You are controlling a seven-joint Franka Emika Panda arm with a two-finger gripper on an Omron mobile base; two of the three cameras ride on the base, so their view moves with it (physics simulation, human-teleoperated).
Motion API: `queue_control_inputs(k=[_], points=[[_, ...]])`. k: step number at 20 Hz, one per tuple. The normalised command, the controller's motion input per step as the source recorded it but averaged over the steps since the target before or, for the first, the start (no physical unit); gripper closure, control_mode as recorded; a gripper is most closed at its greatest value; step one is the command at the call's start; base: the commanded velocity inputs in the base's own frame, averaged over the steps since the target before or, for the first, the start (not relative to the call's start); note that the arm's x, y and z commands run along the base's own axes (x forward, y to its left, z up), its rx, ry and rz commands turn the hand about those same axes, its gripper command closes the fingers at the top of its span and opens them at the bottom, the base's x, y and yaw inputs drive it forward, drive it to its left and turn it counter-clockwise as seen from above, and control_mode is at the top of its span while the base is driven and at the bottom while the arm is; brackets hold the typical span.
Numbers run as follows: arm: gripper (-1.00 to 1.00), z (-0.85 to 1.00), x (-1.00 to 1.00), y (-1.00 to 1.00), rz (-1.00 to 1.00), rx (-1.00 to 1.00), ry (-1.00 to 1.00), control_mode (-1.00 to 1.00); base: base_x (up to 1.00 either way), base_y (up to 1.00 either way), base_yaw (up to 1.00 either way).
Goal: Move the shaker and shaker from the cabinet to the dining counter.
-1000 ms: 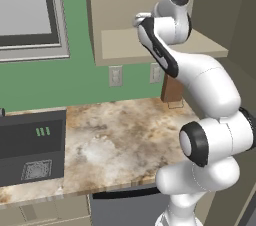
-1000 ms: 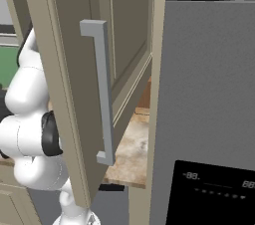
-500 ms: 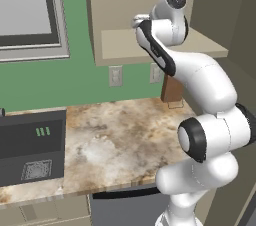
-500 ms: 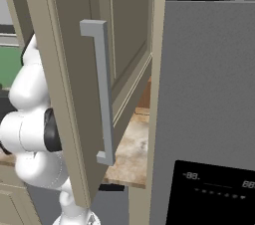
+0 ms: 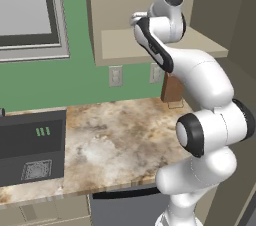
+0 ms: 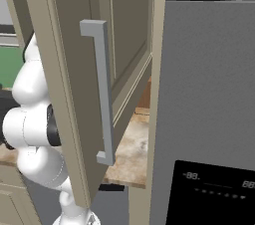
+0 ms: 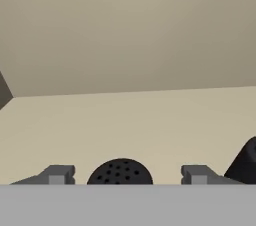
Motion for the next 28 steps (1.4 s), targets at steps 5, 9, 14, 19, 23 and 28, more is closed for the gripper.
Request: queue_control_inputs(k=[5, 9, 14, 19, 23, 28], points=[[1.00, -0.04, -0.02, 0.07, 0.00, 0.00, 0.01, -1.00, 0.00, 0.00, 0.00], [1.00, 0.00, 0.00, 0.01, 0.00, 0.00, 0.01, -1.00, 0.00, 0.00, 0.00], [1.00, 0.00, -0.19, 0.00, 0.00, 0.00, -0.02, -1.00, 0.00, 0.00, 0.00], [1.00, 0.01, -0.69, 0.00, 0.00, -0.01, -0.12, -1.00, 0.00, 0.00, 0.00], [1.00, 0.01, -0.83, 0.00, 0.00, 0.00, -0.09, -1.00, 0.00, 0.00, 0.00], [1.00, 0.14, -0.86, 0.00, 0.00, 0.00, -0.02, -1.00, 0.00, 0.00, 0.00]])
